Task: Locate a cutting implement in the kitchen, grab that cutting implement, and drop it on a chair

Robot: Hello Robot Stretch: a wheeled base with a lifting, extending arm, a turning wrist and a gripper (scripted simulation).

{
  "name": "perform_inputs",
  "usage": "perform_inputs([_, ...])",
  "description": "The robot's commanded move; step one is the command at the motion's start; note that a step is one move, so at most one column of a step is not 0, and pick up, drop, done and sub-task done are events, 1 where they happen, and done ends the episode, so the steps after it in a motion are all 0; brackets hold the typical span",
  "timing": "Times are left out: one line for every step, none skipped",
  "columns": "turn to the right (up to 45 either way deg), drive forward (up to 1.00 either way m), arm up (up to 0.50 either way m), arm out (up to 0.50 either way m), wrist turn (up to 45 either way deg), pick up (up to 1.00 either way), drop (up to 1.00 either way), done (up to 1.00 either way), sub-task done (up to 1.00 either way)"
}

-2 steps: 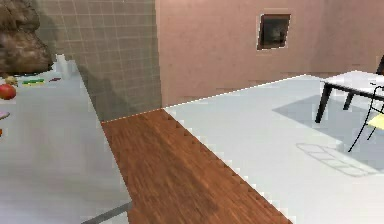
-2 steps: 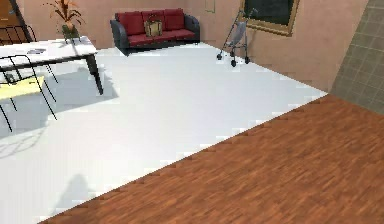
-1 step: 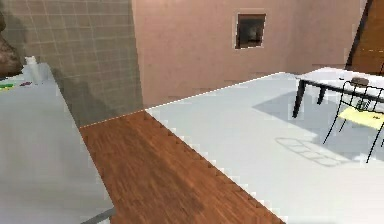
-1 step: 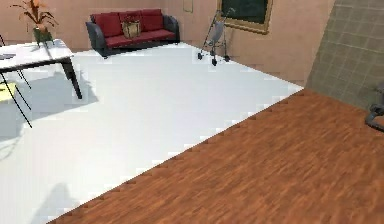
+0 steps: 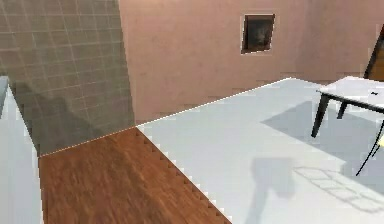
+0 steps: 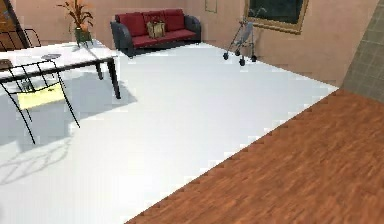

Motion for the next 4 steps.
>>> perform_inputs([-33.0, 0.0, 0.0, 0.0, 0.0, 0.0, 0.0, 0.0, 0.0])
perform_inputs([0.0, 1.0, 0.0, 0.0, 0.0, 0.0, 0.0, 0.0, 0.0])
perform_inputs([-30.0, 0.0, 0.0, 0.0, 0.0, 0.0, 0.0, 0.0, 0.0])
perform_inputs([0.0, 0.05, 0.0, 0.0, 0.0, 0.0, 0.0, 0.0, 0.0])
